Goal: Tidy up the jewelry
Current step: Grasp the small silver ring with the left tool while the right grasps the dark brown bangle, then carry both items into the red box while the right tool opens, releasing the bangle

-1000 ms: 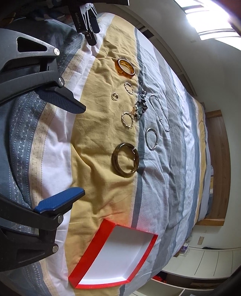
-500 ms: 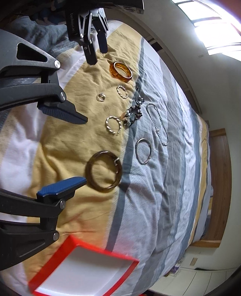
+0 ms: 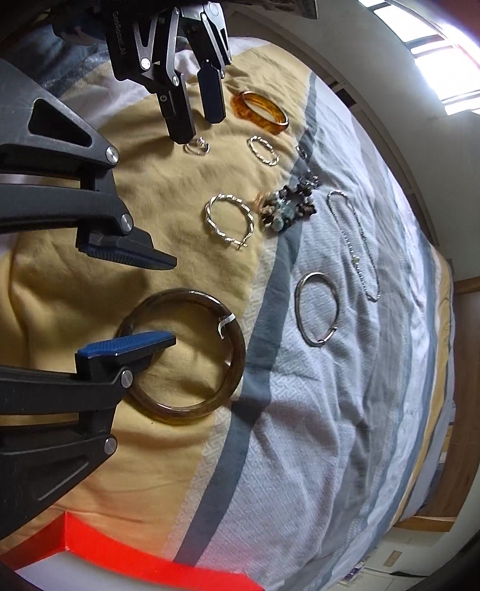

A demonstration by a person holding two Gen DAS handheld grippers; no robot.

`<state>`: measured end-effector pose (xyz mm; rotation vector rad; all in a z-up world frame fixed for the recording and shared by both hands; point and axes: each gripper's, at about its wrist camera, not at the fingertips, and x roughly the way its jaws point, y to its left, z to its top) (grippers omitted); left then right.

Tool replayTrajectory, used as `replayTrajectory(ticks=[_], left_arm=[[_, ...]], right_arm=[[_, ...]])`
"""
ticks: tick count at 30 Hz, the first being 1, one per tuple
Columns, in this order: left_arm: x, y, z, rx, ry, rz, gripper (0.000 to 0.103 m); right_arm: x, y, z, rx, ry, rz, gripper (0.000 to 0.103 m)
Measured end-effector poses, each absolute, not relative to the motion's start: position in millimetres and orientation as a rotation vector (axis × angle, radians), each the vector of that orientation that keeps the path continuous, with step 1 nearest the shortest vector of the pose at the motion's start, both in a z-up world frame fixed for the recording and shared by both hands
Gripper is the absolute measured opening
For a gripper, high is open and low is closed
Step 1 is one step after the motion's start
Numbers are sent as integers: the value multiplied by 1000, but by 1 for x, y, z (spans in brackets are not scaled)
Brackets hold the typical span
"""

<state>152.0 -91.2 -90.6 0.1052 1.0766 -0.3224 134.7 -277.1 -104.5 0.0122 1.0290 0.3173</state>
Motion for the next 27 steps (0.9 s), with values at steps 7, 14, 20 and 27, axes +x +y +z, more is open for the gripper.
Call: replayTrajectory(ticks=[7, 14, 20, 27], left_arm=[[162, -103, -111, 148, 1094, -282, 42], [161, -97, -106, 126, 1084, -274, 17], [147, -87, -92, 83, 1068, -257, 17], [124, -80, -59, 54, 1017, -267, 17]], right_arm=[[147, -267, -120, -41, 1051, 344, 23], [146, -272, -117, 10, 1041, 367, 9], [125, -278, -95, 89, 998, 397, 8], [92, -281, -53, 105, 914, 390, 8]])
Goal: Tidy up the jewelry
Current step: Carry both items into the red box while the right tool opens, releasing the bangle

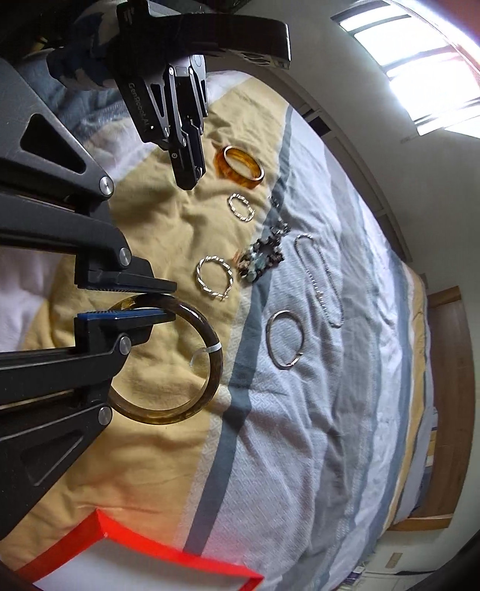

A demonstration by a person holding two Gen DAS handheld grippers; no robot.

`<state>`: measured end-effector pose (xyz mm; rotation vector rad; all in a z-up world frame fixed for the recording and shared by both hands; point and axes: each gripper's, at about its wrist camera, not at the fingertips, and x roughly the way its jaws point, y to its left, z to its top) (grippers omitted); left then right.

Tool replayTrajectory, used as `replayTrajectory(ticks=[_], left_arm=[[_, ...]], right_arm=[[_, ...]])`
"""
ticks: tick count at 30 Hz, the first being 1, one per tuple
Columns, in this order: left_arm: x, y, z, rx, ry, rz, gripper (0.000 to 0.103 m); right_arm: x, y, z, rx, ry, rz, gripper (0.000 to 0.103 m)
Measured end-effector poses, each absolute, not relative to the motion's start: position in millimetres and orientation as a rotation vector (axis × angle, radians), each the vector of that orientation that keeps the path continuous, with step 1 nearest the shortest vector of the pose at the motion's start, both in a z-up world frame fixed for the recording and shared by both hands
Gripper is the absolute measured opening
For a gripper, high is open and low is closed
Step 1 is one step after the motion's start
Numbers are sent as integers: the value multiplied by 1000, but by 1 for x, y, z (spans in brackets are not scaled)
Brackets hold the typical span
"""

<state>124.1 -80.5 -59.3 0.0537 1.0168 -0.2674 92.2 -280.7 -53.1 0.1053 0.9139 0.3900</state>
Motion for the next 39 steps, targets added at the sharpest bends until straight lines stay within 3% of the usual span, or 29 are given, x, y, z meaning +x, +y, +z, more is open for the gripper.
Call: replayTrajectory(ticks=[12, 22, 30, 39], left_arm=[[98, -170, -8, 142, 937, -429, 17], [102, -307, -2, 233, 916, -665, 17], [116, -392, -33, 295, 955, -755, 17], [135, -419, -85, 331, 1036, -727, 17]], right_arm=[[32, -367, 0, 100, 808, 255, 8], [22, -497, -16, 145, 852, 38, 8], [29, -544, -55, 183, 923, -20, 8], [36, -556, -92, 197, 982, 13, 8]])
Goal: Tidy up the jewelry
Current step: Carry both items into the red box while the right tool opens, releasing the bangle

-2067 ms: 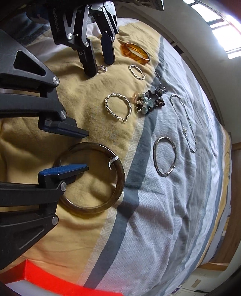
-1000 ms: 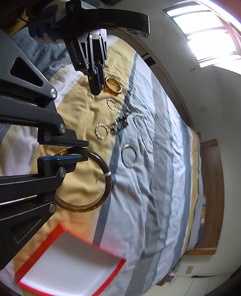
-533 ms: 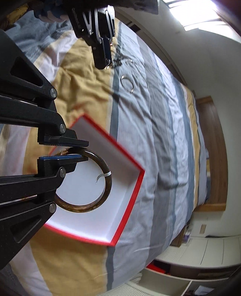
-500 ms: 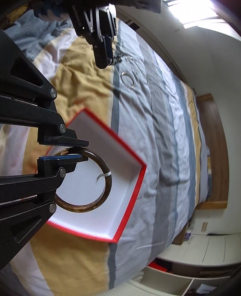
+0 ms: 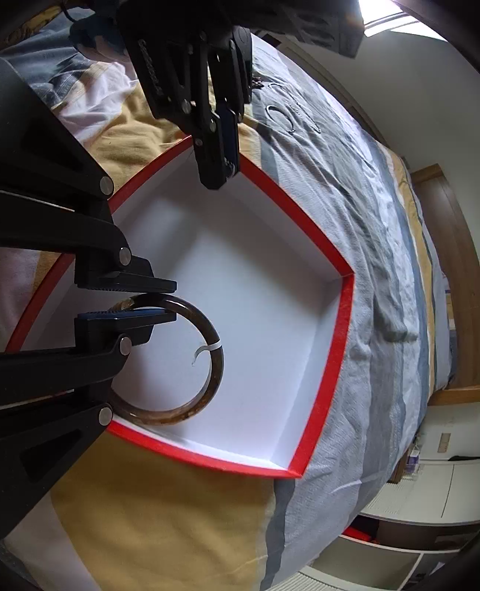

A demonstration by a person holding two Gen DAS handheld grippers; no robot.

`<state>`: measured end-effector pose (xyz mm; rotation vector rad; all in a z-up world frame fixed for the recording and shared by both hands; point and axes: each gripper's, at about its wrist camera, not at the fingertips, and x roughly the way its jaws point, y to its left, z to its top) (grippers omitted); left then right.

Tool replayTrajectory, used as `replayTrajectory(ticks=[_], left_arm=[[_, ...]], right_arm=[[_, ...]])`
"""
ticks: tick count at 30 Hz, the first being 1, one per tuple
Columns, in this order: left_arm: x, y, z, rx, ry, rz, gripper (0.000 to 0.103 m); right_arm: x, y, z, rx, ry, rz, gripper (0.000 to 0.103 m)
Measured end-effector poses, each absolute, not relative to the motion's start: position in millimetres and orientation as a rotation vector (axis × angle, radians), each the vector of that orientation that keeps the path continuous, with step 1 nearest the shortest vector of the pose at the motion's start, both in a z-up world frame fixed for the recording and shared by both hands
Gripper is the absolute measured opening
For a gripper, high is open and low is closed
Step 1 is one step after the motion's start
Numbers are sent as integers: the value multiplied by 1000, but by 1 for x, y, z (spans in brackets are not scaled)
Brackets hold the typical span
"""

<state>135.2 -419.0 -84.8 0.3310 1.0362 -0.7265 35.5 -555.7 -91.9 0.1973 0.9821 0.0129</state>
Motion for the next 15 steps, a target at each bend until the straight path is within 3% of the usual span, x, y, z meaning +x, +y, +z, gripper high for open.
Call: replayTrajectory(ticks=[15], left_arm=[[130, -408, -112, 303, 1088, -670, 18]], right_arm=[[36, -546, -113, 127, 988, 42, 8]])
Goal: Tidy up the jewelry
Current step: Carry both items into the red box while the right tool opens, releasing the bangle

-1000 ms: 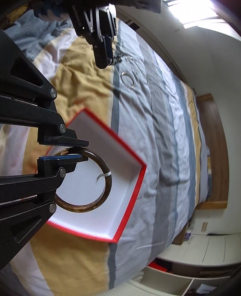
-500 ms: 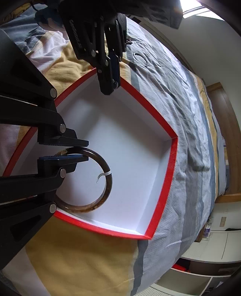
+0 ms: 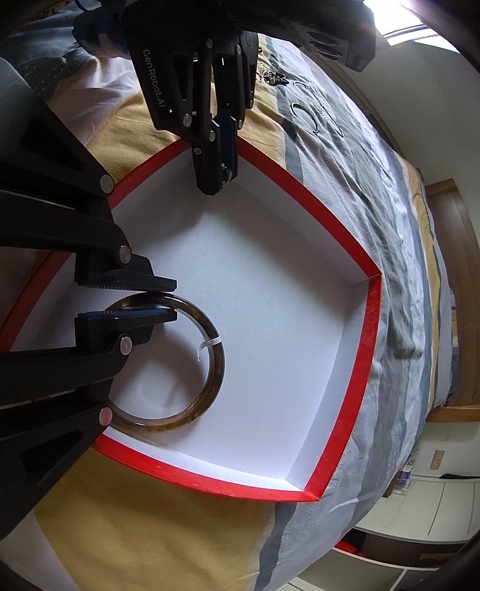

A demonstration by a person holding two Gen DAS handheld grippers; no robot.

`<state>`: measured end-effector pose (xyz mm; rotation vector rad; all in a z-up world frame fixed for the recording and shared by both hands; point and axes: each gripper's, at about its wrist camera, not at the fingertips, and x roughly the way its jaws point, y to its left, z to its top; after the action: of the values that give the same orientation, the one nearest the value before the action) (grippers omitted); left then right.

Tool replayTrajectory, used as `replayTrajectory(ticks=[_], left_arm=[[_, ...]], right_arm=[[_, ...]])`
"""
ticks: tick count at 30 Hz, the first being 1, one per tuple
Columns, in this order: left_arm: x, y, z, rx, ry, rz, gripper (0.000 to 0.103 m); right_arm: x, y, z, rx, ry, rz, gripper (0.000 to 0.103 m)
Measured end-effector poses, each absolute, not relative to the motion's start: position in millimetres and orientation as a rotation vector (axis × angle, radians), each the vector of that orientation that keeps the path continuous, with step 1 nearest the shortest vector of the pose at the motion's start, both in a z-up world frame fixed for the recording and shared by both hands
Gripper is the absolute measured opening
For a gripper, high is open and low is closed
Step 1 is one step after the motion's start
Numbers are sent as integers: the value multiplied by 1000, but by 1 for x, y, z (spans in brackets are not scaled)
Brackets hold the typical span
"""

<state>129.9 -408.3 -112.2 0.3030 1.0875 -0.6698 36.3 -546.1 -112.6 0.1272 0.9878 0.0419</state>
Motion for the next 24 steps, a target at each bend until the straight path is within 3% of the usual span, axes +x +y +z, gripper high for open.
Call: replayTrajectory(ticks=[24], left_arm=[[106, -377, -119, 103, 1205, -497, 18]], right_arm=[[56, -539, -110, 54, 1000, 193, 8]])
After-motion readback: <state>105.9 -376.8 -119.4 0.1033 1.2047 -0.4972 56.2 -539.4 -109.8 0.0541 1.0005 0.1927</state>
